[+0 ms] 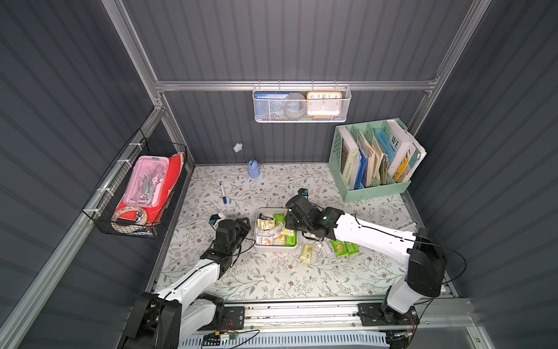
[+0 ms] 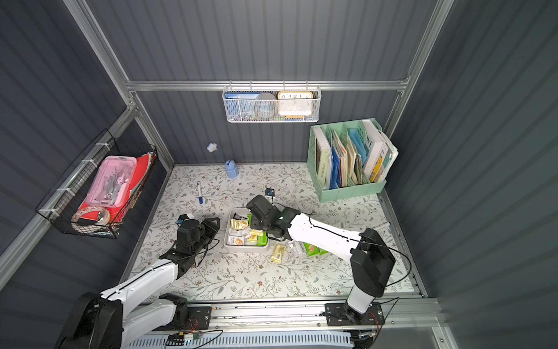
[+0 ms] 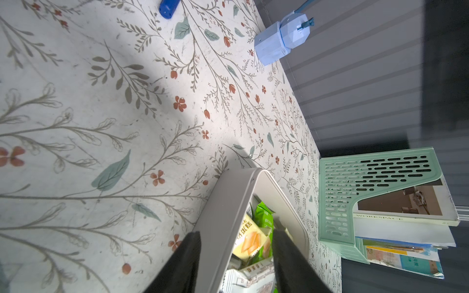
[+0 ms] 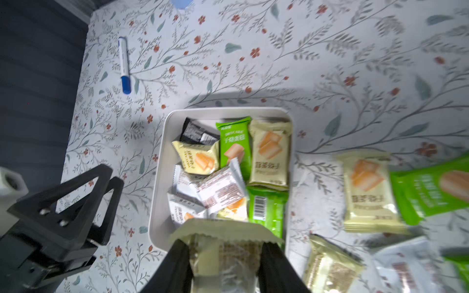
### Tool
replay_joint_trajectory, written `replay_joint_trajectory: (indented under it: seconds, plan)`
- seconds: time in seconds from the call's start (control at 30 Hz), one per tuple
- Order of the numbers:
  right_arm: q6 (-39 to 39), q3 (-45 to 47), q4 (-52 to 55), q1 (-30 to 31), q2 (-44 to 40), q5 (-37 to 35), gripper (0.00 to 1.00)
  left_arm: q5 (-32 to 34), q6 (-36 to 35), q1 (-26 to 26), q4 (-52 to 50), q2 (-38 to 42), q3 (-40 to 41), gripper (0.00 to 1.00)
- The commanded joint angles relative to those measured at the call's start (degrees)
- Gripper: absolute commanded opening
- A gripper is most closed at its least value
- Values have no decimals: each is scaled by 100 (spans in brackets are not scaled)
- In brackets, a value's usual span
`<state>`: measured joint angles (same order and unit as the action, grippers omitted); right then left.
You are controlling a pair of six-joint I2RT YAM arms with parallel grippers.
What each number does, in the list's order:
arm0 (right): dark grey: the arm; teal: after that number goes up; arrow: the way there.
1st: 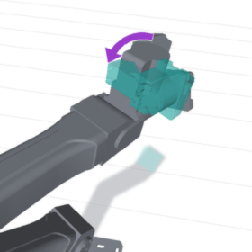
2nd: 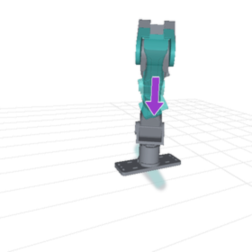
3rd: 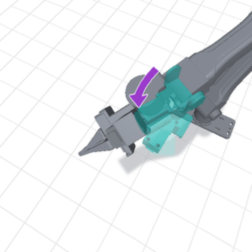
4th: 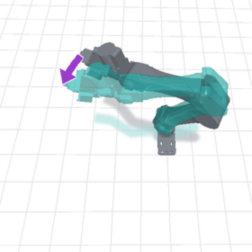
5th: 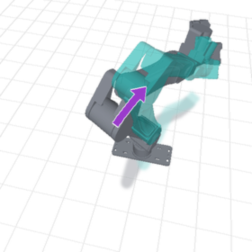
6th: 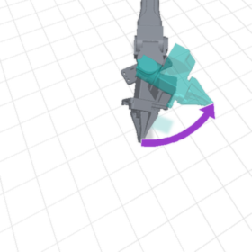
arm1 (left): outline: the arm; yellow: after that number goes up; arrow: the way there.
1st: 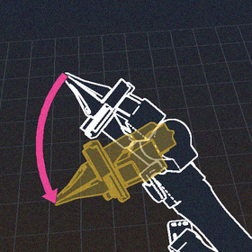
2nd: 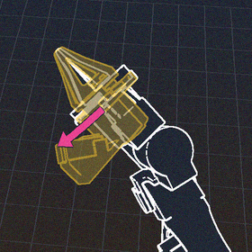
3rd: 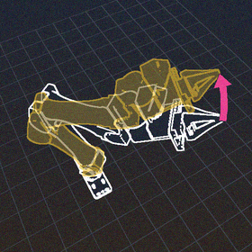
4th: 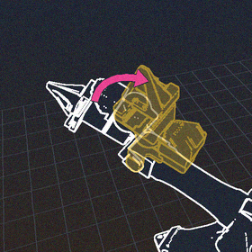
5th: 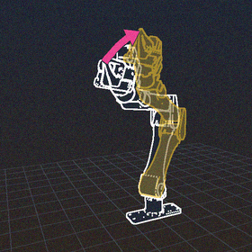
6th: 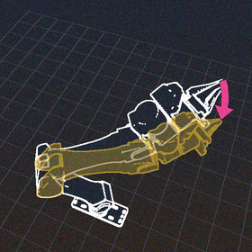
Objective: Take the cookies out of the storage box
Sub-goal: Pick up the cookie from the storage box, then place the cookie at the center of the board.
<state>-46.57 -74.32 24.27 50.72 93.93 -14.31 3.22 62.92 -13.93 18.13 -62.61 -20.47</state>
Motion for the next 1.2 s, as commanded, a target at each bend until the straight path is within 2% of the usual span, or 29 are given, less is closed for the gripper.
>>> replay_joint_trajectory:
  seconds: [0.0,0.17,0.3,0.7,0.93,1.17]
  plan:
    - [280,391,296,-460,-289,186,25,55,-88,22,-104,41,-78,51]
    - [576,703,398,-973,-144,730,24,28,-91,22,-65,8,-71,51]
    - [664,475,591,-1002,354,988,25,28,-95,23,-103,44,-81,51]
    - [754,174,263,-1220,1370,1386,25,12,-139,22,-419,448,26,51]
    - [771,56,269,-1229,1552,1312,41,-328,-304,22,-389,636,-13,51]
    - [804,179,361,-1235,1066,1070,53,-796,-716,13,-341,439,-317,57]
